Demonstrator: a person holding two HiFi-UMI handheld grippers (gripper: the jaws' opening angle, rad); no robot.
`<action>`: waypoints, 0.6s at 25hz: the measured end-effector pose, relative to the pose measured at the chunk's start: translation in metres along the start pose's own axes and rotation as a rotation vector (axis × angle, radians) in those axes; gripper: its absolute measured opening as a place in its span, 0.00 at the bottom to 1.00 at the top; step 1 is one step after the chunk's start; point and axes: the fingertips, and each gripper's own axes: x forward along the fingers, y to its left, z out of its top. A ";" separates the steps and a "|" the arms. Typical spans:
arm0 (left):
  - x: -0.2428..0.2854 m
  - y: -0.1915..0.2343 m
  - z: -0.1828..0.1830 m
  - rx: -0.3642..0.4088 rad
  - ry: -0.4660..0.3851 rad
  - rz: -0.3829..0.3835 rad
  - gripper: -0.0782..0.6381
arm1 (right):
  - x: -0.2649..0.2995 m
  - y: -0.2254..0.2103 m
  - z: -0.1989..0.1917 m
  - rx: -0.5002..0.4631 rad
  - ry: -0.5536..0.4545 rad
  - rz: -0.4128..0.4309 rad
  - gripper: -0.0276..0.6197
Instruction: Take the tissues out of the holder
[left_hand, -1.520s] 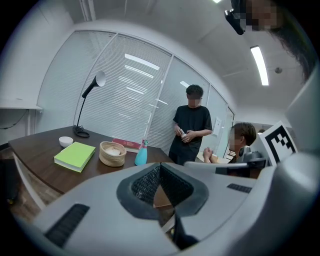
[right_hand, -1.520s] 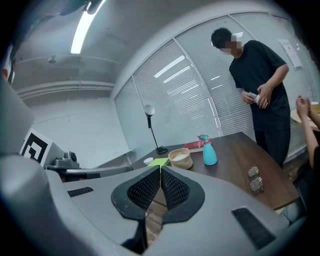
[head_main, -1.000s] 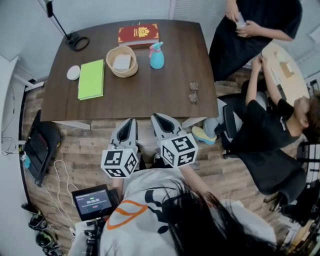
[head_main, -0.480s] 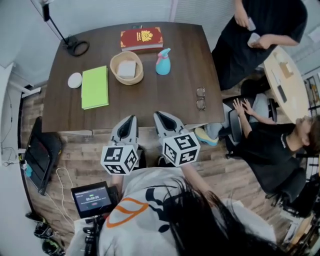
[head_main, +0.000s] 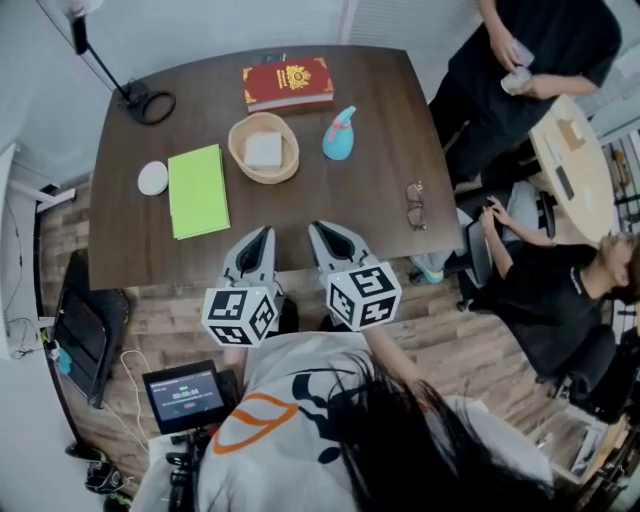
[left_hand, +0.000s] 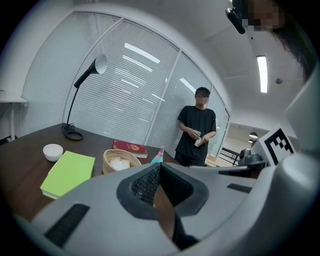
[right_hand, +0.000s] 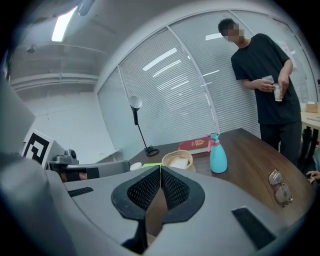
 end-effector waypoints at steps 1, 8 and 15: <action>0.002 0.005 0.003 0.000 0.000 -0.004 0.11 | 0.005 0.000 0.001 0.000 0.002 -0.008 0.07; 0.010 0.041 0.018 -0.008 0.006 -0.036 0.11 | 0.039 0.007 0.008 0.008 0.009 -0.054 0.07; 0.017 0.081 0.033 -0.011 0.028 -0.069 0.11 | 0.078 0.025 0.010 0.024 0.025 -0.082 0.07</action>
